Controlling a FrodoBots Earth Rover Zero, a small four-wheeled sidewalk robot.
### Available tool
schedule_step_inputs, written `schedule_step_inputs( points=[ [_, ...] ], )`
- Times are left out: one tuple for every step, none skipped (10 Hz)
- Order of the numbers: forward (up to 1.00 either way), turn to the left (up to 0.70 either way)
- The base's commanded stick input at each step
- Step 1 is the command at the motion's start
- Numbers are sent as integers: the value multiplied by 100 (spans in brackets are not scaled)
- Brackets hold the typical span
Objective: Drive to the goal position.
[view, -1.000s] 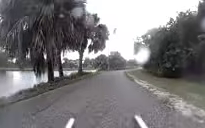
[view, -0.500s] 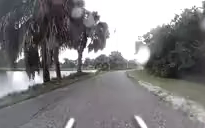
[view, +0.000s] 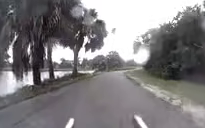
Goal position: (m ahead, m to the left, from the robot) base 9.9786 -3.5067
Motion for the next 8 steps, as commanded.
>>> schedule_step_inputs(
  points=[
    [85,0],
    [85,0],
    [85,0],
    [85,0],
    [85,0],
    [85,-2],
    [85,-34],
    [85,-34]
  ],
)
